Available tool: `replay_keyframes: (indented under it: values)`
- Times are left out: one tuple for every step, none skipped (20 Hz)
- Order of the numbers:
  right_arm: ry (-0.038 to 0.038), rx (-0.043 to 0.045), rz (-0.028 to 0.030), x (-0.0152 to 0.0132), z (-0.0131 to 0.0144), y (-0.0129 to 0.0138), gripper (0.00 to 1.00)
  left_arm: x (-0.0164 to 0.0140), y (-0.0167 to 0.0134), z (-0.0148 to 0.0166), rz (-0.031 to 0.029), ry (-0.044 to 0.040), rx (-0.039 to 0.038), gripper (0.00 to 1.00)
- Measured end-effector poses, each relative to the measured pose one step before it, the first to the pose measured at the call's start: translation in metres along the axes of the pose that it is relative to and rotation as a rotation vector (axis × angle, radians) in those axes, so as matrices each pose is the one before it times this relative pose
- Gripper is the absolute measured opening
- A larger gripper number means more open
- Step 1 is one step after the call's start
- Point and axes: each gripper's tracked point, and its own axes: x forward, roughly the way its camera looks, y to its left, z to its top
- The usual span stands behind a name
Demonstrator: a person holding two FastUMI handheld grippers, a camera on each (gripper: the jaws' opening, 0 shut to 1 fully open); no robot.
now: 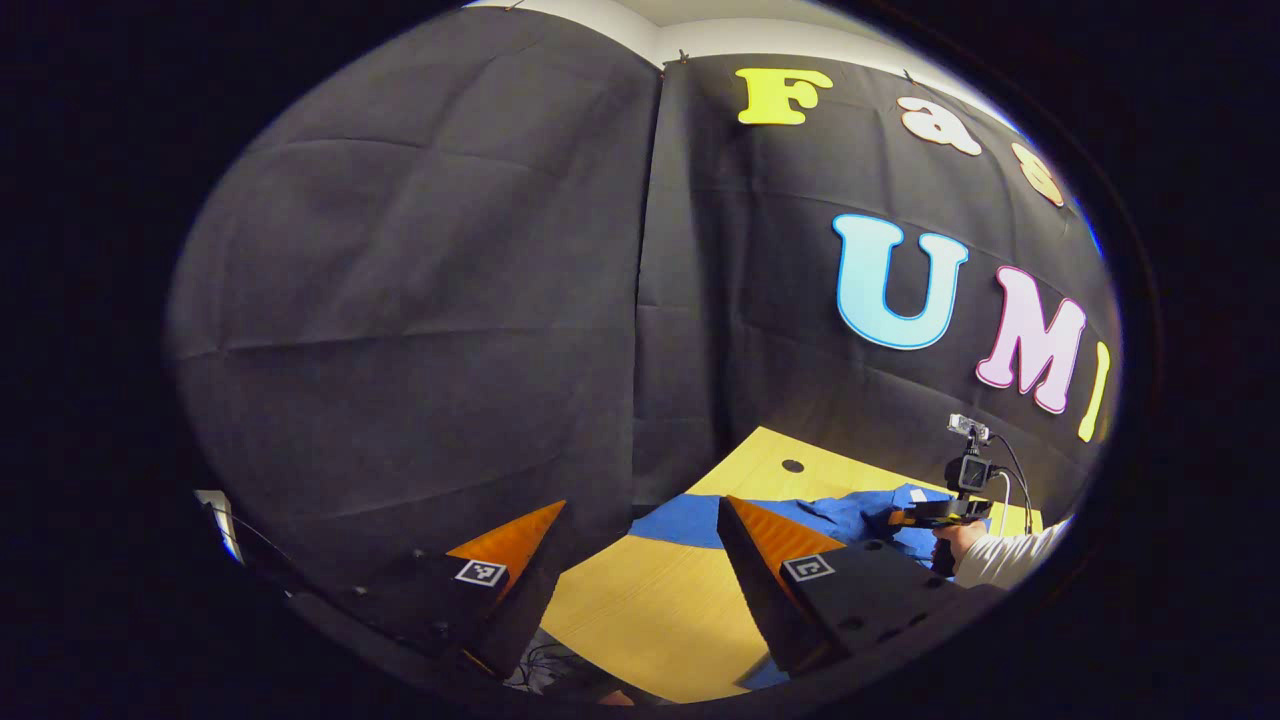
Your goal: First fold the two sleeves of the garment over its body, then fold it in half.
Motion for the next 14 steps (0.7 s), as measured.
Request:
replay_keyframes:
  values:
    - [0.00837,0.01118,0.03560,0.00012,-0.00204,0.00755,0.00,0.00134,-0.00135,-0.00278,-0.00025,0.00774,-0.00194,0.83]
    - [-0.00085,0.00654,0.04158,-0.00320,0.00027,0.00999,0.09,0.00265,-0.00167,-0.00107,-0.00302,0.00626,-0.00096,0.82]
    - [0.00034,0.00940,0.05444,-0.00455,-0.00010,0.01150,0.13,0.00294,-0.00417,-0.00058,-0.00744,0.00168,0.00087,0.83]
    - [-0.00490,0.01094,0.05343,-0.00475,0.00275,0.01332,0.22,0.00396,-0.00439,0.00182,-0.01103,-0.00196,0.00035,0.82]
    - [-0.00266,0.01212,0.04724,-0.00619,0.00236,0.01003,0.31,0.00371,-0.00551,0.00176,-0.01487,-0.00644,-0.00069,0.83]
    - [-0.00651,0.00427,0.02500,-0.00542,0.00457,0.00621,0.46,0.00530,-0.00657,0.00213,-0.01952,-0.00848,-0.00325,0.83]
    - [-0.00897,-0.00587,0.00195,-0.00694,0.00587,-0.00146,0.61,0.00655,-0.00642,0.00030,-0.02134,-0.00787,-0.00005,0.83]
    - [-0.01017,-0.00712,-0.00210,-0.00992,0.00557,-0.00177,0.76,0.00914,-0.00497,-0.00013,-0.01701,-0.00143,0.00567,0.82]
    - [-0.00666,-0.00729,0.00300,-0.01299,0.00664,-0.00088,0.89,0.01088,-0.00312,-0.00308,-0.01155,0.00291,0.01522,0.83]
    - [-0.02724,-0.01099,0.00298,-0.01286,0.00929,0.00005,0.89,0.01128,-0.00110,-0.00150,-0.00947,0.00054,0.01797,0.85]
    - [-0.02616,-0.01988,0.00492,-0.01423,0.01084,-0.00037,0.89,0.01383,-0.00244,-0.00242,-0.01294,0.00332,0.01724,0.83]
    - [-0.01956,-0.02744,0.00390,-0.02176,0.00524,-0.00067,0.89,0.01650,0.00019,-0.00413,-0.00508,0.01173,0.01566,0.83]
    - [-0.02206,-0.02044,0.01205,-0.02238,0.00696,-0.00012,0.89,0.01712,0.00301,-0.00447,0.00646,0.02321,0.01011,0.82]
    - [-0.02080,-0.02299,0.01235,-0.02432,0.00679,0.00208,0.89,0.01612,0.00215,-0.00577,0.00507,0.02671,0.00386,0.83]
